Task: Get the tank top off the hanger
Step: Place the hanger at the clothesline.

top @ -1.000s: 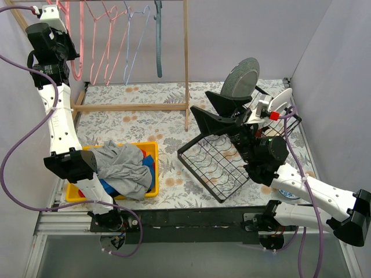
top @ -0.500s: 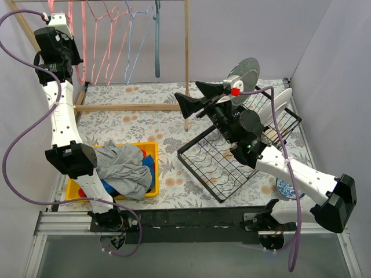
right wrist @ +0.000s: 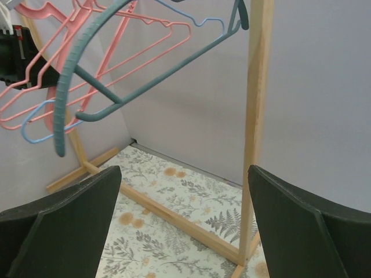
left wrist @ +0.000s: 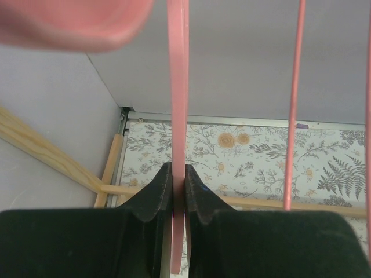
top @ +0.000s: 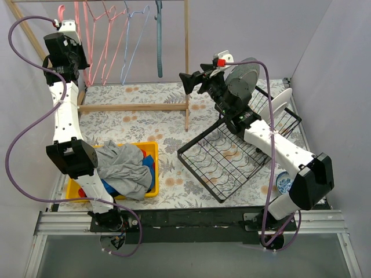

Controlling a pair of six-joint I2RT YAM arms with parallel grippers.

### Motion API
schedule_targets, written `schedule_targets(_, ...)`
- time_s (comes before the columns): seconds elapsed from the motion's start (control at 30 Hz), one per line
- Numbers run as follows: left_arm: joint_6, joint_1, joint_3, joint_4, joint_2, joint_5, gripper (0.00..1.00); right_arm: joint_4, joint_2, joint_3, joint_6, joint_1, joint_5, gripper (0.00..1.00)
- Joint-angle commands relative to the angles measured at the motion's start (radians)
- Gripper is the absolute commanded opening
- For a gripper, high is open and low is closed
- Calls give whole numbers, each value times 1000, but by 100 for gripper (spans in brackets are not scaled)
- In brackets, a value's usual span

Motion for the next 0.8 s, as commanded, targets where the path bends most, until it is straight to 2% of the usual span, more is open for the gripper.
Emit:
schedule_targets(0.0, -9, -31, -18, 65, -66, -21, 0, 67, 54, 122, -58, -44, -126, 99)
schedule_targets(0.2, -82, -34, -150, 71, -195, -46, 0, 59, 226, 269, -179, -73, -63, 99)
schedule_targets(0.33, -116, -34, -244, 84, -270, -61, 0, 19, 359, 426, -219, -91, -16, 98)
schedule_targets(0.47, -116, -34, -265, 90, -316, -104, 0, 4, 489, 584, -234, -99, -33, 98)
schedule_targets(0.77, -110, -34, -307, 125, -379, -167, 0, 25, 645, 711, -323, -101, 27, 92)
